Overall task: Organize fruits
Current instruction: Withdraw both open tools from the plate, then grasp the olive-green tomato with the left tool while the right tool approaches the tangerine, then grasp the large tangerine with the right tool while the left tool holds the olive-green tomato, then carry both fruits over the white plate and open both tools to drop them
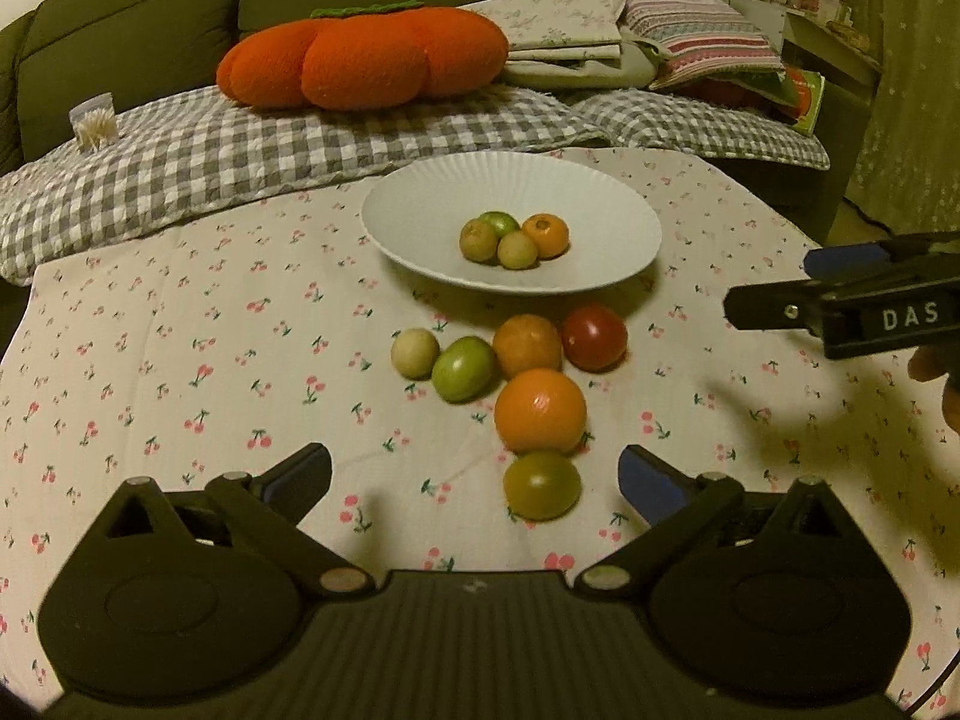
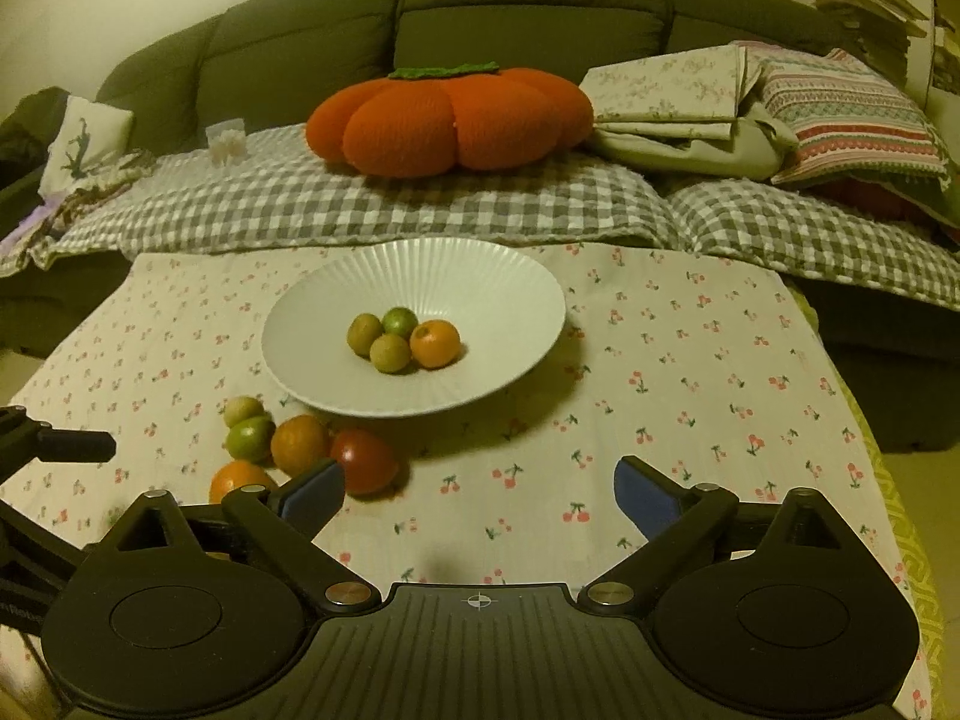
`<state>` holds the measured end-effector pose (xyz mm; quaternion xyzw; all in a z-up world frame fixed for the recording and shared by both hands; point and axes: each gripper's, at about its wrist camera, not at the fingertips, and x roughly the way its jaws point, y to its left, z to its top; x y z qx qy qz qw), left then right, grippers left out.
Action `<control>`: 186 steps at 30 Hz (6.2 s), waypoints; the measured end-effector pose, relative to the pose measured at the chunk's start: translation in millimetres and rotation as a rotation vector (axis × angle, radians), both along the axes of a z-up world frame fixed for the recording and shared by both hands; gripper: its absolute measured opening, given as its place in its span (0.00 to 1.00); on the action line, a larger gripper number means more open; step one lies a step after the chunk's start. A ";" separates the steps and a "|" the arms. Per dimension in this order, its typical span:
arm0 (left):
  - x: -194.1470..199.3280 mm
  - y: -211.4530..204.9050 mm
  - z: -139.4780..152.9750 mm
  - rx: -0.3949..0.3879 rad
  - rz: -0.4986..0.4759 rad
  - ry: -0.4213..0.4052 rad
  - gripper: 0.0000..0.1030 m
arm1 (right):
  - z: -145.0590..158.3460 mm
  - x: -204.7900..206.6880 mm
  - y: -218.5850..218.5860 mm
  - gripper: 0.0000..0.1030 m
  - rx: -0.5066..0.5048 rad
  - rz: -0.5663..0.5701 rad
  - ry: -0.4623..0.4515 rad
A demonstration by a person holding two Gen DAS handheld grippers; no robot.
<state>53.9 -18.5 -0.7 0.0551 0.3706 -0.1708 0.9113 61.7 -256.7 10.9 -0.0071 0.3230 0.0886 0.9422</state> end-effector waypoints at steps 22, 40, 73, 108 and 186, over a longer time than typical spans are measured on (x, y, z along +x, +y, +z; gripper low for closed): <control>-7.7 16.8 -28.3 0.006 0.072 0.022 0.98 | -23.1 -12.2 -1.2 0.95 -0.051 0.020 0.047; -3.7 -10.5 -27.0 -0.064 -0.095 -0.004 0.33 | -37.1 -3.8 1.0 0.95 -0.072 0.023 0.080; -12.1 49.6 -20.2 -0.021 0.020 0.012 0.28 | -36.2 2.6 83.8 0.93 -0.062 0.214 0.100; -12.9 59.3 -18.4 -0.032 0.033 0.011 0.28 | -33.1 7.1 101.5 0.30 -0.042 0.241 0.100; 62.0 -16.1 21.1 -0.123 0.006 -0.071 0.28 | 13.9 49.3 35.8 0.38 0.056 0.037 0.014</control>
